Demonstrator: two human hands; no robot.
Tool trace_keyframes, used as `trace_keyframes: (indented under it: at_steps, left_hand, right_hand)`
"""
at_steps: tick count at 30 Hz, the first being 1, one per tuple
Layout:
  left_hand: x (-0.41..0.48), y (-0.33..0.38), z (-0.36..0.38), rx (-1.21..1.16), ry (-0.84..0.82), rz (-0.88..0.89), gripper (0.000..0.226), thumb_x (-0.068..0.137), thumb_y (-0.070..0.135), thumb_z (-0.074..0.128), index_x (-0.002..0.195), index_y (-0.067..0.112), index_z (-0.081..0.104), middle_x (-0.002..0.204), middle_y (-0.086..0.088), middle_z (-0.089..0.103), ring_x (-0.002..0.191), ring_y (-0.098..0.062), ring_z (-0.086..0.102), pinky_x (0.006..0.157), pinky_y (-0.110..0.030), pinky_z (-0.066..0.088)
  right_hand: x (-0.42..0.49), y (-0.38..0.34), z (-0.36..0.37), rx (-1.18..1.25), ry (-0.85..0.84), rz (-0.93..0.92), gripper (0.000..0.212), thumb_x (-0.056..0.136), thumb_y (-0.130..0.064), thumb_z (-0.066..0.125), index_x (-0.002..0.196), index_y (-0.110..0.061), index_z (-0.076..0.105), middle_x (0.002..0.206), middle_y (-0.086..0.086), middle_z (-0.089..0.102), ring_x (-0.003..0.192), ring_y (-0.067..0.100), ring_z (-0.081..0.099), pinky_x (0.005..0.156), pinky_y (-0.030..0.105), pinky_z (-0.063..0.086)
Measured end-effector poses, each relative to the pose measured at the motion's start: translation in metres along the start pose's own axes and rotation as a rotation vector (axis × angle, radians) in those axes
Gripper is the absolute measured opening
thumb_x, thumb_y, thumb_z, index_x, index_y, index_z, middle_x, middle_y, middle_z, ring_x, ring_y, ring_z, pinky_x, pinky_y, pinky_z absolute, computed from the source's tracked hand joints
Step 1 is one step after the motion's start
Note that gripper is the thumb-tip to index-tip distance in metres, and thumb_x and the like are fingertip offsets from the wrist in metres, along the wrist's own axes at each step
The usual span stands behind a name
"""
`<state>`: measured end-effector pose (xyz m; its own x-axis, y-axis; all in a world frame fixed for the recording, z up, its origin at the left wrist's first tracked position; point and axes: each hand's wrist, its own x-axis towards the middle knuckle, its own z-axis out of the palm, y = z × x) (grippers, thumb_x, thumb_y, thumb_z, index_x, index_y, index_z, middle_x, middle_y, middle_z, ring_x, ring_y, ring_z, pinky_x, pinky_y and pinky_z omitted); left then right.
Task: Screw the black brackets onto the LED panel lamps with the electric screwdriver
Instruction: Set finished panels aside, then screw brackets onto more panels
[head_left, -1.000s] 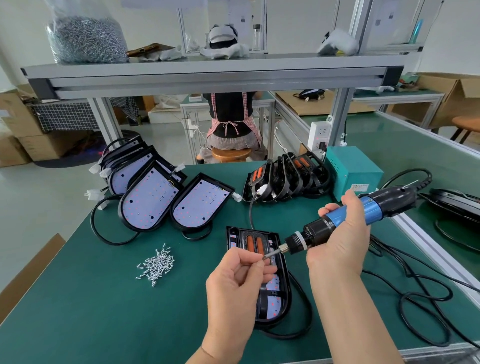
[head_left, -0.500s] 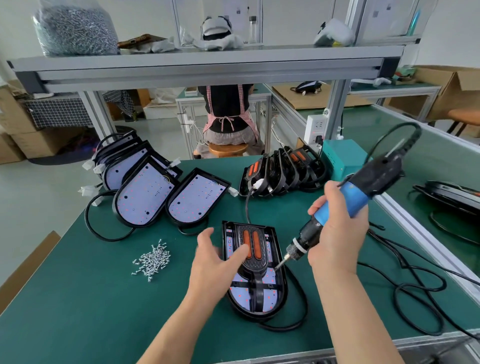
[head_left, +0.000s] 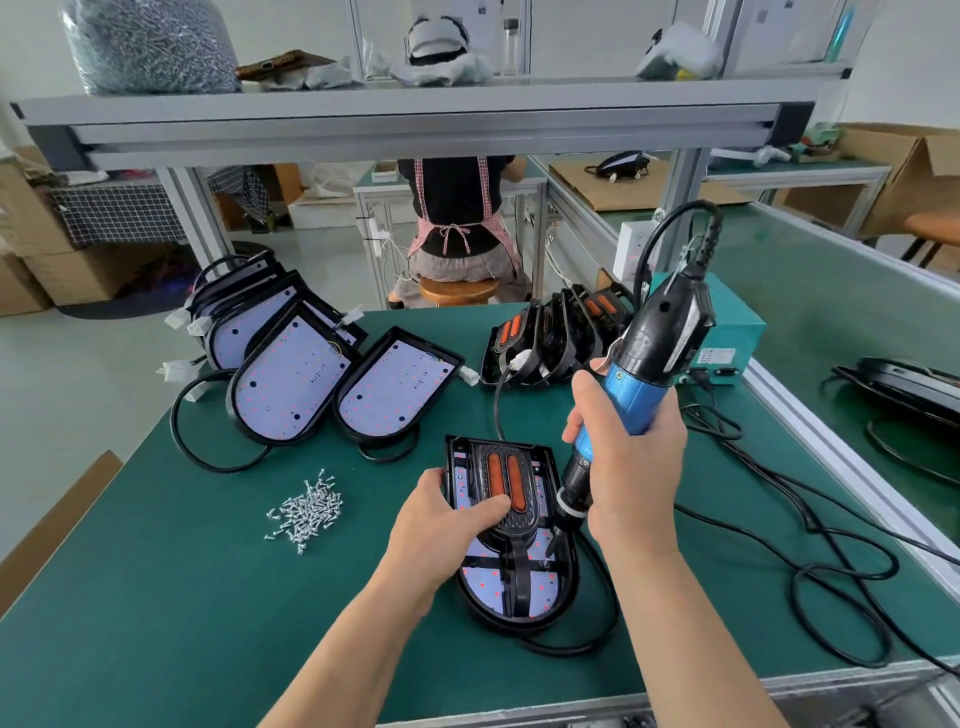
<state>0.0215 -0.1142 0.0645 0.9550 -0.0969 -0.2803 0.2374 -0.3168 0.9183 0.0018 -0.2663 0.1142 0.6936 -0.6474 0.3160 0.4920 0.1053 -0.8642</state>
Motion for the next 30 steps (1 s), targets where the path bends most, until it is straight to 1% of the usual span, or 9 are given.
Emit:
trace_keyframes:
  at_steps: [6, 10, 13, 15, 17, 21, 25, 28, 30]
  left_hand:
    - [0.001, -0.003, -0.001, -0.015, -0.008, 0.009, 0.048, 0.064, 0.040, 0.083, 0.105, 0.030, 0.058, 0.099, 0.011, 0.075, 0.095, -0.012, 0.071, 0.094, -0.042, 0.055]
    - [0.002, -0.004, -0.001, -0.032, -0.010, 0.016, 0.046, 0.066, 0.036, 0.085, 0.104, 0.028, 0.060, 0.097, 0.010, 0.076, 0.094, -0.012, 0.071, 0.094, -0.042, 0.055]
    - [0.003, -0.005, -0.001, -0.042, -0.020, 0.017, 0.056, 0.061, 0.039, 0.083, 0.109, 0.023, 0.060, 0.101, 0.007, 0.076, 0.097, -0.016, 0.071, 0.095, -0.043, 0.055]
    - [0.004, -0.006, -0.001, -0.043, -0.028, 0.023, 0.052, 0.065, 0.038, 0.085, 0.109, 0.025, 0.060, 0.101, 0.008, 0.076, 0.097, -0.015, 0.071, 0.093, -0.041, 0.056]
    - [0.006, -0.007, -0.001, -0.047, -0.027, 0.027, 0.047, 0.068, 0.036, 0.085, 0.106, 0.027, 0.060, 0.098, 0.010, 0.076, 0.095, -0.013, 0.072, 0.090, -0.038, 0.056]
    - [0.005, -0.008, 0.001, -0.058, -0.015, 0.029, 0.051, 0.063, 0.038, 0.084, 0.107, 0.026, 0.060, 0.099, 0.008, 0.076, 0.094, -0.015, 0.073, 0.092, -0.043, 0.056]
    - [0.003, -0.006, 0.002, -0.057, -0.016, 0.030, 0.059, 0.059, 0.042, 0.082, 0.111, 0.024, 0.059, 0.101, 0.007, 0.076, 0.096, -0.016, 0.072, 0.095, -0.044, 0.055]
    - [0.002, -0.004, 0.002, -0.050, -0.015, 0.028, 0.061, 0.059, 0.043, 0.081, 0.112, 0.024, 0.058, 0.104, 0.006, 0.075, 0.098, -0.017, 0.071, 0.096, -0.044, 0.054]
    - [0.001, -0.003, 0.001, -0.045, -0.020, 0.027, 0.060, 0.060, 0.043, 0.081, 0.112, 0.024, 0.057, 0.105, 0.005, 0.074, 0.099, -0.017, 0.070, 0.096, -0.044, 0.054]
  right_hand:
    - [-0.002, 0.004, 0.000, -0.045, -0.030, 0.008, 0.016, 0.074, -0.036, 0.076, 0.080, -0.036, 0.061, 0.063, 0.009, 0.055, 0.050, 0.016, 0.052, 0.053, 0.021, 0.046]
    - [0.001, 0.007, 0.000, -0.048, -0.019, 0.010, 0.021, 0.074, -0.034, 0.074, 0.086, -0.025, 0.060, 0.060, 0.005, 0.055, 0.049, 0.015, 0.052, 0.051, 0.020, 0.045]
    - [0.004, 0.009, -0.001, -0.042, -0.009, 0.016, 0.019, 0.077, -0.025, 0.072, 0.085, -0.018, 0.057, 0.059, 0.000, 0.054, 0.048, 0.015, 0.050, 0.051, 0.020, 0.043]
    - [0.004, 0.010, -0.003, -0.040, -0.029, 0.010, 0.017, 0.079, -0.021, 0.070, 0.083, -0.017, 0.054, 0.059, -0.001, 0.052, 0.048, 0.014, 0.049, 0.051, 0.020, 0.044]
    - [0.004, 0.011, -0.001, -0.051, -0.074, 0.004, 0.018, 0.078, -0.020, 0.070, 0.082, -0.017, 0.053, 0.058, -0.001, 0.052, 0.047, 0.015, 0.048, 0.051, 0.022, 0.044]
    - [0.002, 0.011, 0.003, -0.033, -0.214, 0.016, 0.016, 0.081, -0.012, 0.068, 0.084, -0.010, 0.053, 0.056, -0.002, 0.052, 0.049, 0.017, 0.048, 0.053, 0.023, 0.045]
    - [0.004, 0.009, 0.002, -0.038, -0.328, 0.062, 0.019, 0.082, -0.012, 0.069, 0.090, -0.004, 0.054, 0.055, 0.002, 0.050, 0.050, 0.018, 0.046, 0.056, 0.024, 0.045]
    - [0.002, 0.009, 0.006, -0.072, -0.390, 0.067, 0.016, 0.081, -0.015, 0.071, 0.090, -0.016, 0.059, 0.056, 0.003, 0.053, 0.051, 0.017, 0.048, 0.057, 0.022, 0.046]
    - [0.000, 0.007, 0.007, -0.081, -0.431, 0.049, 0.016, 0.080, -0.018, 0.073, 0.092, -0.019, 0.062, 0.058, 0.002, 0.055, 0.052, 0.016, 0.050, 0.059, 0.022, 0.048]
